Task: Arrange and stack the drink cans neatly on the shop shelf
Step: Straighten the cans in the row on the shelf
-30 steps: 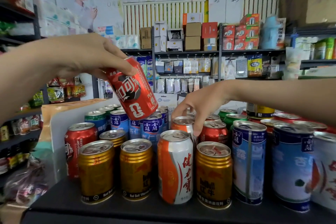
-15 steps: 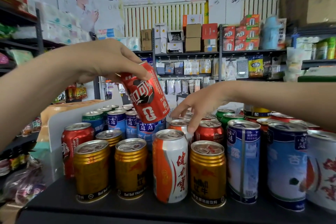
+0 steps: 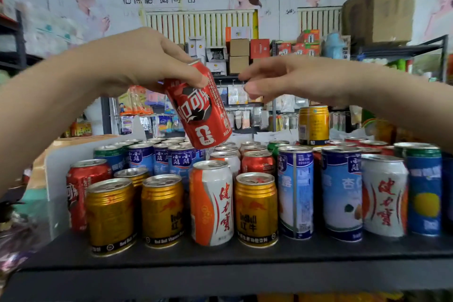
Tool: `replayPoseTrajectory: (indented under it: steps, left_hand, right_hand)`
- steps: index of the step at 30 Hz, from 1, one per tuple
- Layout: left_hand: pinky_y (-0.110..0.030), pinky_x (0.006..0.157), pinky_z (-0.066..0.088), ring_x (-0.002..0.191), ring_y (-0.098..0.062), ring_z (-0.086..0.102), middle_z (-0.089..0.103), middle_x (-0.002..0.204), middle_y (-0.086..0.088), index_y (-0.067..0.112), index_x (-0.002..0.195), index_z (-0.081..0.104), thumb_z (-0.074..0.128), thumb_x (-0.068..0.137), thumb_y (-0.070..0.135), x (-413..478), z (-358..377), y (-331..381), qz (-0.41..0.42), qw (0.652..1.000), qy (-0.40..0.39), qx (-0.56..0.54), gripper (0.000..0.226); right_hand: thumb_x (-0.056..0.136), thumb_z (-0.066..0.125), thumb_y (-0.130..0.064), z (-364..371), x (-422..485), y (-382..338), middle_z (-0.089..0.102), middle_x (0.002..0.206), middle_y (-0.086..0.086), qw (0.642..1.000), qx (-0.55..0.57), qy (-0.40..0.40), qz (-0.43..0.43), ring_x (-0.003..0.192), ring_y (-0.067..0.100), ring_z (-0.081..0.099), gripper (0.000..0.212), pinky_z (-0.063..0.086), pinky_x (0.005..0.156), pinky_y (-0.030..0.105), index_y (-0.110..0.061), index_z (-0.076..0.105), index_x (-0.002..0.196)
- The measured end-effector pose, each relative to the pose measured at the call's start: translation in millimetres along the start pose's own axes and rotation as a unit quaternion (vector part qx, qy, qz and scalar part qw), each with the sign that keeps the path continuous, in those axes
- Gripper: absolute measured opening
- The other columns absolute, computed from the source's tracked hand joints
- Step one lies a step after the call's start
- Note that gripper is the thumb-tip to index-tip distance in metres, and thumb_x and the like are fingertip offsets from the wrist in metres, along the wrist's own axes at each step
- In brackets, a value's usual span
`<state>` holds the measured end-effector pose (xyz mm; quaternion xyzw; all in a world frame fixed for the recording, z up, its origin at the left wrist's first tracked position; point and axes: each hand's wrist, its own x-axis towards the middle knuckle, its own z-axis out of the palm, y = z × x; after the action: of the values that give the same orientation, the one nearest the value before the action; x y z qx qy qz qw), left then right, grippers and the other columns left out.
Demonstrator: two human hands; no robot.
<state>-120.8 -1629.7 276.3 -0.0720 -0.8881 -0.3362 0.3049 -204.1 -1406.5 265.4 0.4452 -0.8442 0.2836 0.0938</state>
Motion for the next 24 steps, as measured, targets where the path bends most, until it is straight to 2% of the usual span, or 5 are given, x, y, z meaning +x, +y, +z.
replayPoseTrajectory:
  steps: [3, 10, 17, 20, 24]
  left_hand:
    - [-0.023, 0.063, 0.052, 0.077, -0.010, 0.067, 0.072, 0.070, 0.006, 0.019, 0.082, 0.074, 0.079, 0.065, 0.027, -6.5, 10.7, 18.6, 0.030, 0.999, -0.015, -0.021, 0.020]
    - [-0.019, 0.053, 0.052, 0.058, -0.005, 0.064, 0.072, 0.068, 0.000, 0.011, 0.076, 0.075, 0.076, 0.059, 0.030, -18.8, 49.0, 57.0, 0.092, 0.988, -0.094, -0.075, 0.026]
    - [-0.033, 0.071, 0.059, 0.073, -0.014, 0.070, 0.074, 0.076, -0.003, 0.009, 0.085, 0.075, 0.079, 0.048, 0.040, -28.3, 91.3, 100.1, 0.111, 0.986, -0.100, -0.074, 0.049]
    - [-0.030, 0.070, 0.059, 0.074, -0.011, 0.070, 0.074, 0.078, 0.001, 0.012, 0.087, 0.076, 0.079, 0.050, 0.042, -34.8, 110.6, 120.8, 0.117, 0.985, -0.105, -0.065, 0.047]
    - [-0.021, 0.068, 0.056, 0.082, -0.001, 0.068, 0.073, 0.090, 0.011, 0.027, 0.094, 0.073, 0.068, 0.057, 0.059, -43.2, 137.2, 138.1, 0.131, 0.978, -0.140, -0.082, 0.049]
  right_hand:
    - [0.067, 0.065, -0.051, 2.1, -19.2, -16.8, 0.060, 0.119, -0.010, 0.999, 0.029, 0.031, -0.018, 0.104, 0.000, 0.060, 0.071, 0.049, 0.088, 0.020, -0.025, 0.049, 0.131]
    - [0.068, 0.067, -0.047, 6.3, -64.9, -29.8, 0.066, 0.110, -0.008, 0.996, 0.039, 0.081, 0.027, 0.094, 0.003, 0.066, 0.060, 0.055, 0.083, 0.021, -0.023, 0.054, 0.121]
    - [0.067, 0.074, -0.041, -11.5, -114.6, -18.3, 0.071, 0.106, -0.005, 0.992, 0.036, 0.085, 0.082, 0.094, 0.009, 0.069, 0.060, 0.055, 0.084, 0.028, -0.021, 0.056, 0.120]
    - [0.071, 0.073, -0.038, -21.7, -135.7, -6.0, 0.073, 0.102, -0.003, 0.991, 0.034, 0.092, 0.092, 0.092, 0.011, 0.070, 0.050, 0.055, 0.087, 0.034, -0.018, 0.060, 0.115]
    - [0.076, 0.073, -0.031, -40.2, -163.2, 16.1, 0.074, 0.096, -0.001, 0.988, 0.041, 0.118, 0.094, 0.086, 0.010, 0.070, 0.035, 0.057, 0.080, 0.028, -0.016, 0.064, 0.107]
